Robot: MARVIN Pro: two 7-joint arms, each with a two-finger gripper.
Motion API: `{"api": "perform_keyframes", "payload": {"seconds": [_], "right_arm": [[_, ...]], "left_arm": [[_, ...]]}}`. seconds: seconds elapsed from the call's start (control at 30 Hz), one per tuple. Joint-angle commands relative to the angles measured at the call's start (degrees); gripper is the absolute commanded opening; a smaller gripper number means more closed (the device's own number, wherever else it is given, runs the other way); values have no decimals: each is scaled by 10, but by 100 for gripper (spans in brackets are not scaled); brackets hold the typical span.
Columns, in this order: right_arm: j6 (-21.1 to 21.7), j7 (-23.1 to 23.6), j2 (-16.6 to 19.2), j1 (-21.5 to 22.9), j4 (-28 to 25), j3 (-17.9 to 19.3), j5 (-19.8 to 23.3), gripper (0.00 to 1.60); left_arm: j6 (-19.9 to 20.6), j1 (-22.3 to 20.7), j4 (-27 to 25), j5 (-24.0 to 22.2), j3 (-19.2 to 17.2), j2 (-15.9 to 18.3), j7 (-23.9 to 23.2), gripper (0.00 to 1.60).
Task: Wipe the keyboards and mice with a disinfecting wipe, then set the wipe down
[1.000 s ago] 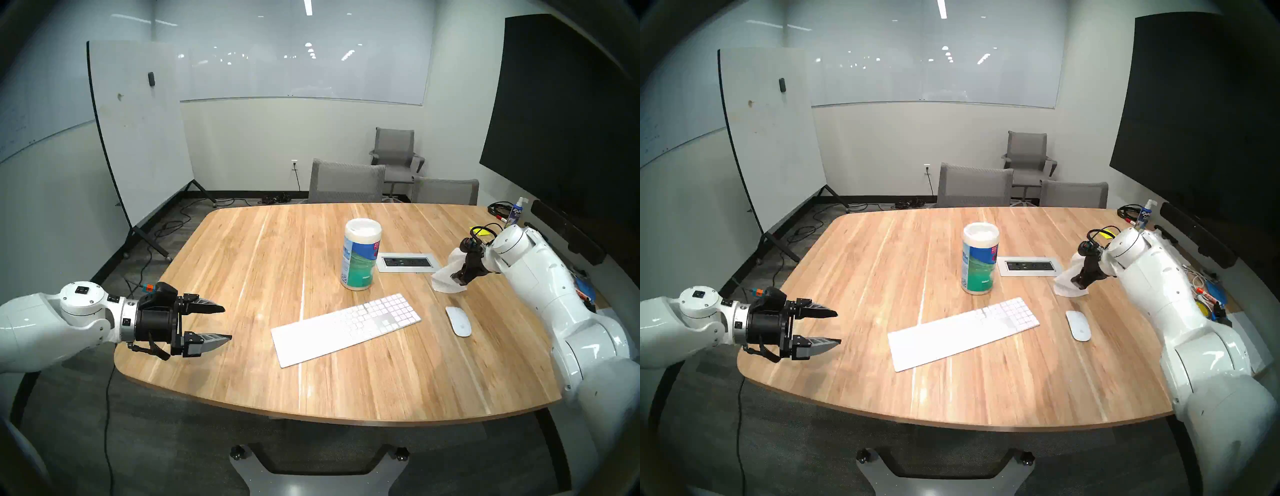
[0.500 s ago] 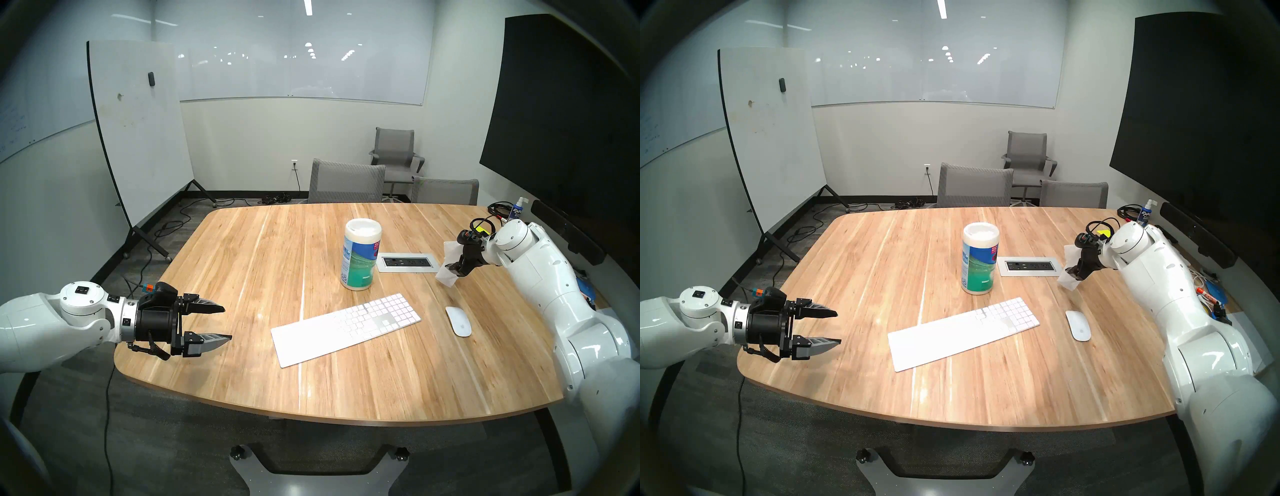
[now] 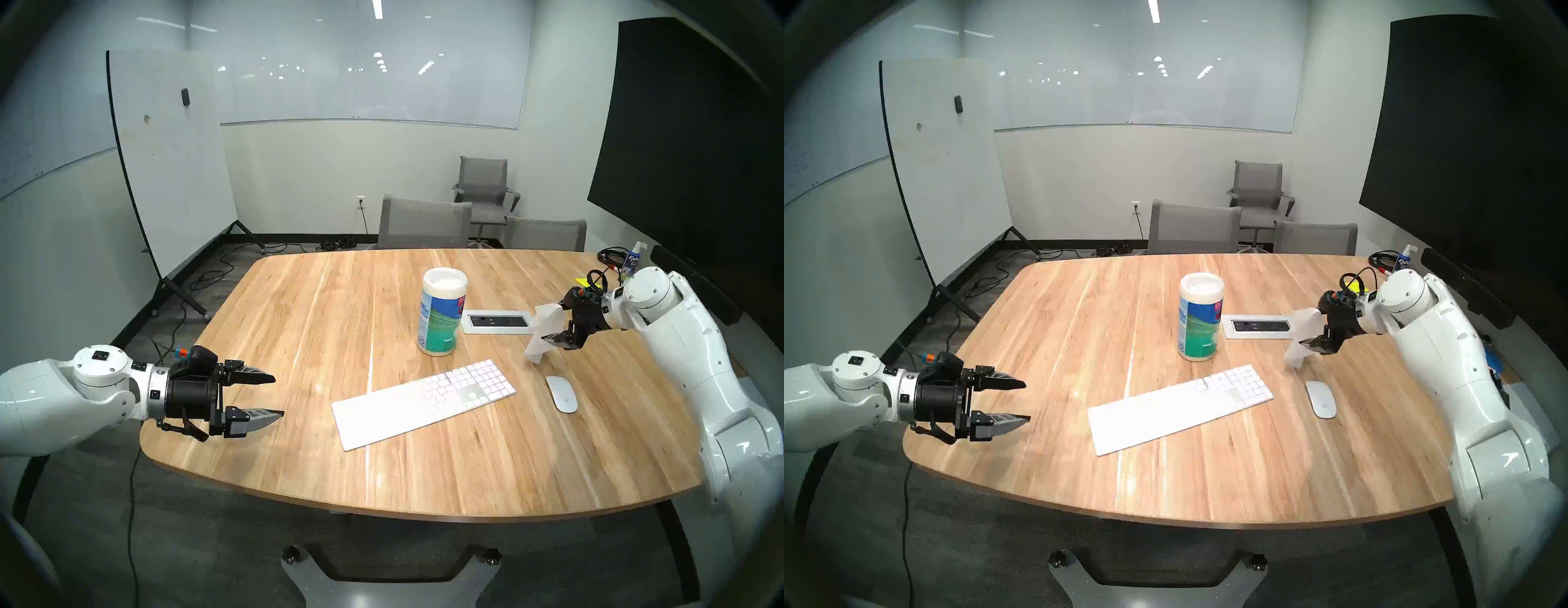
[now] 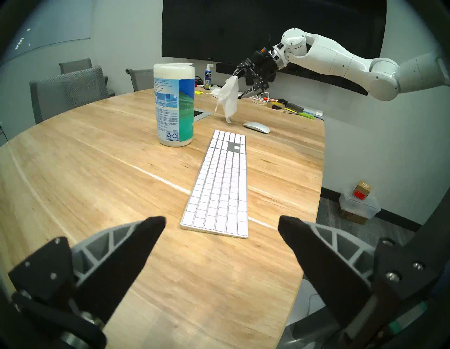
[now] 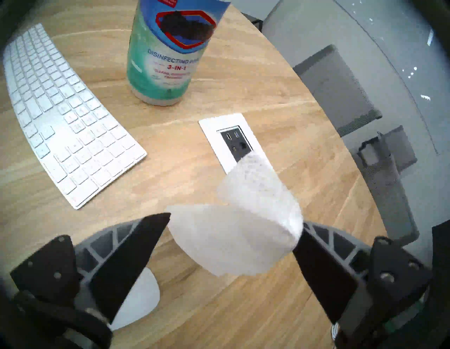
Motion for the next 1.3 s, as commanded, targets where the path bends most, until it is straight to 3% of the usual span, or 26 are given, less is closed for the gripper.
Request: {"api": "perform_keyframes", "payload": {"seconds": [0.0, 0.17, 0.2, 0.27, 0.3, 0.43, 0.47, 0.8, 0.9, 1.07, 1.27], "right_arm": [[47, -52, -4, -39, -38, 47, 27, 160], [68, -59, -22, -45, -43, 58, 41, 160], [76, -51, -27, -45, -43, 59, 47, 28], [79, -51, -28, -46, -45, 61, 49, 28], [83, -51, -29, -48, -47, 64, 52, 0], [92, -45, -28, -51, -55, 66, 54, 0], [94, -46, -28, -52, -56, 66, 55, 160], [114, -55, -37, -50, -56, 82, 65, 160], [95, -74, -43, -51, -61, 91, 66, 160], [124, -56, -48, -38, -75, 103, 83, 160], [119, -62, -50, -39, -74, 104, 80, 160]], "left_arm": [[-2, -5, -2, -3, -6, 0, 0, 160], [-2, -6, -2, -3, -5, 0, 0, 160], [-2, -6, -2, -3, -5, 0, 0, 160], [-2, -6, -2, -3, -5, 0, 0, 160], [-2, -6, -2, -3, -5, 0, 0, 160], [-2, -6, -2, -3, -5, 0, 0, 160], [-2, -6, -2, -3, -5, 0, 0, 160], [-2, -7, -2, -3, -4, 0, 0, 160], [-2, -7, -2, -3, -4, 0, 0, 160], [-2, -7, -1, -3, -4, 0, 0, 160], [-2, -8, -2, -3, -3, 0, 0, 160]]}}
